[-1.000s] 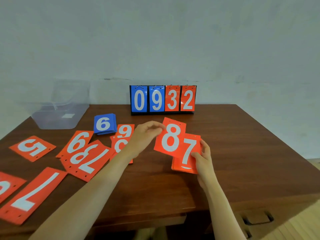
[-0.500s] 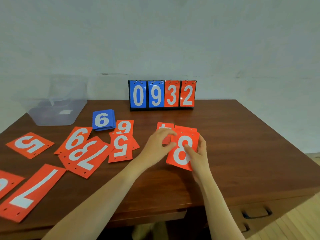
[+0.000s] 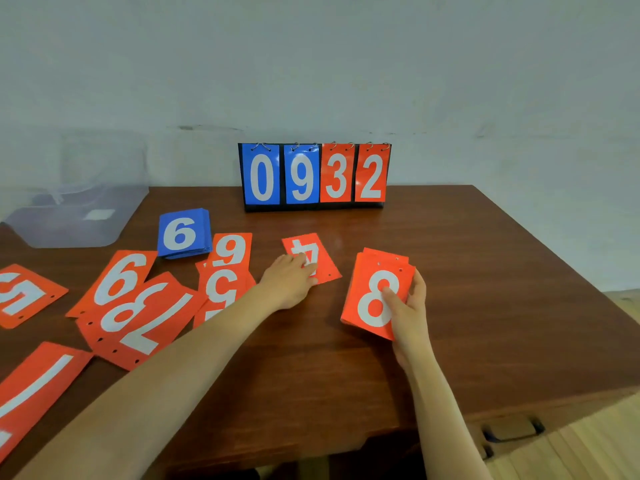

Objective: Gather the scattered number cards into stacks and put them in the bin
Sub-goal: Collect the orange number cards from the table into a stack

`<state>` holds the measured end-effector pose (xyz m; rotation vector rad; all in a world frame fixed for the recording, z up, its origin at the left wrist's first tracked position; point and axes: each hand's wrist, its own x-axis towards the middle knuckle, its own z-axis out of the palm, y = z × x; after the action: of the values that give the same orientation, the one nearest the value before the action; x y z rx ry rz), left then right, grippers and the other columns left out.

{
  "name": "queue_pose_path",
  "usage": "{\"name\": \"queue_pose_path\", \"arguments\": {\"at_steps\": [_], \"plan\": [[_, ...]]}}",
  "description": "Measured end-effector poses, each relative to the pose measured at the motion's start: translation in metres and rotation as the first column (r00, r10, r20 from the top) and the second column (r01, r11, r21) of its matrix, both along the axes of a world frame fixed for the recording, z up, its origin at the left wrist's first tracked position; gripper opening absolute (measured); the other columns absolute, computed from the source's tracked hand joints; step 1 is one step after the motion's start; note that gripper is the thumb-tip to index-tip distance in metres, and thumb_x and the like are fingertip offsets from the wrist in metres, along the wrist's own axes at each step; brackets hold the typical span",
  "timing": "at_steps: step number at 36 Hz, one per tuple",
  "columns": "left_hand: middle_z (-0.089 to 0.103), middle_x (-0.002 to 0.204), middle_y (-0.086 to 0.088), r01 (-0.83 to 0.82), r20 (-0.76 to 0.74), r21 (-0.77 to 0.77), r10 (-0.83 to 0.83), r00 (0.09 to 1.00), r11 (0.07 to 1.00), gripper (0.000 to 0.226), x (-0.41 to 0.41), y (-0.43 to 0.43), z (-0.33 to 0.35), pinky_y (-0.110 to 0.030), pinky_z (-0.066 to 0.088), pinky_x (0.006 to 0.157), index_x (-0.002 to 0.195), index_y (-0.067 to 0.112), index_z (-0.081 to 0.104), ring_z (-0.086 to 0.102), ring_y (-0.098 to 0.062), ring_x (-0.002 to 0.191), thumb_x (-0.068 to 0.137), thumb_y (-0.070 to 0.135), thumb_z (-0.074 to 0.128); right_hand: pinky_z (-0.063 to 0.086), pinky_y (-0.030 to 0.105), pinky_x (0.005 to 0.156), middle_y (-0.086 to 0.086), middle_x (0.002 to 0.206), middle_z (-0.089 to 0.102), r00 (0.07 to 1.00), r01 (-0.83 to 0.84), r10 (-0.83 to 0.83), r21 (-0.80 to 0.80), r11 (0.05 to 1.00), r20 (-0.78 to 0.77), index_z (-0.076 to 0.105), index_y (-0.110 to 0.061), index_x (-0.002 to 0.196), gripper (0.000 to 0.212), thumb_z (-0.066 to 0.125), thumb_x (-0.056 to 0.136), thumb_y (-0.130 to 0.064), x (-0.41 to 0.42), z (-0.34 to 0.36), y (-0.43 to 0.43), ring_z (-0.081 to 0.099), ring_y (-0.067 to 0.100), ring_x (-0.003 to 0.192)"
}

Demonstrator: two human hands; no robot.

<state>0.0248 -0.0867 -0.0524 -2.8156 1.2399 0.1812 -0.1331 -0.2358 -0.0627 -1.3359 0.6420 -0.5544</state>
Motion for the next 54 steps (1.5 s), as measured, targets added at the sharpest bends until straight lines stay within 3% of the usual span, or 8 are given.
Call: {"name": "queue_pose_path", "arguments": {"at_steps": [3,7,10,18,35,41,48,54], "plan": [[0.03,0.144,-0.021,-0.113,-0.014,-0.008,0.113,0.993,0.994,0.051,-0.011,-0.009,0.003,-0.043,0.028,0.106,0.136,0.009,0.041,0.032,-0.037,0.13,0.1,0.042,0.027,0.056,0.029,0.075,-0.003,0.128,0.051,1.0,-0.016,0.016,-0.001,1.0,0.003,0.027,-0.03,0.142,0.061,0.061,0.091,-0.022,-0.001,0.0,0.001,0.06,0.016,0.104],[0.06,0.114,-0.014,-0.312,-0.407,-0.351,0.156,0.9,0.883,0.037,-0.009,-0.014,0.012,-0.033,0.041,0.081,0.107,0.007,0.059,0.054,-0.024,0.097,0.1,0.035,0.036,0.056,0.03,0.076,-0.002,0.13,0.05,1.0,-0.02,0.02,-0.005,1.0,-0.013,0.026,-0.03,0.143,0.063,0.062,0.09,-0.026,0.001,0.0,0.003,0.059,0.019,0.107],[0.053,0.127,-0.003,-0.289,-0.343,-0.482,0.125,0.931,0.827,0.03,0.009,-0.01,0.021,-0.024,0.042,0.085,0.123,0.017,0.056,0.052,-0.016,0.11,0.095,0.013,0.048,0.056,0.031,0.076,-0.003,0.131,0.049,0.999,-0.026,0.026,-0.014,1.0,-0.026,0.026,-0.031,0.143,0.064,0.062,0.09,-0.027,0.0,0.001,0.005,0.059,0.019,0.107],[0.012,0.158,0.002,-0.031,-0.353,-0.108,-0.009,0.935,0.994,0.068,0.037,-0.005,0.028,-0.042,0.011,0.117,0.149,0.024,0.02,0.002,-0.02,0.146,0.091,0.03,0.057,0.055,0.032,0.078,-0.003,0.133,0.048,0.998,-0.026,0.024,-0.045,0.999,-0.052,0.027,-0.031,0.141,0.063,0.062,0.09,-0.029,0.001,0.0,0.005,0.058,0.019,0.109],[0.024,0.148,-0.016,-0.317,-0.232,0.129,0.339,0.912,0.94,0.106,-0.015,-0.017,0.027,-0.044,0.029,0.107,0.143,0.006,0.027,0.022,-0.034,0.136,0.068,0.072,0.062,0.056,0.032,0.078,-0.004,0.127,0.05,0.998,-0.045,0.043,-0.032,0.998,-0.051,0.029,-0.03,0.14,0.061,0.063,0.089,-0.027,-0.012,-0.001,0.017,0.059,0.02,0.106],[0.052,0.126,-0.012,-0.449,-0.424,-0.066,0.382,0.821,0.891,0.075,-0.029,0.001,0.03,-0.031,0.05,0.079,0.135,0.005,0.035,0.057,-0.024,0.108,0.08,0.043,0.069,0.057,0.026,0.071,-0.005,0.125,0.051,0.998,-0.051,0.049,-0.058,0.997,-0.042,0.029,-0.03,0.141,0.061,0.062,0.09,-0.028,-0.026,0.003,0.024,0.06,0.016,0.099],[0.054,0.118,-0.003,-0.657,-0.668,-0.542,0.205,0.715,0.524,0.032,-0.057,0.043,0.038,-0.024,0.048,0.071,0.127,0.016,0.045,0.054,-0.014,0.097,0.095,0.015,0.051,0.055,0.02,0.064,-0.007,0.121,0.052,0.996,-0.081,0.079,-0.062,0.995,-0.038,0.028,-0.031,0.14,0.059,0.061,0.091,-0.028,-0.04,0.004,0.041,0.061,0.012,0.095],[0.056,0.116,0.002,-0.734,-0.754,-0.63,0.029,0.657,0.254,0.028,-0.097,0.064,0.04,-0.036,0.055,0.084,0.117,0.024,0.047,0.058,-0.014,0.103,0.092,0.02,0.058,0.056,0.023,0.069,-0.011,0.118,0.052,0.99,-0.14,0.138,-0.084,0.987,-0.024,0.028,-0.032,0.14,0.057,0.059,0.092,-0.029,-0.038,0.005,0.063,0.061,0.014,0.099]]}}
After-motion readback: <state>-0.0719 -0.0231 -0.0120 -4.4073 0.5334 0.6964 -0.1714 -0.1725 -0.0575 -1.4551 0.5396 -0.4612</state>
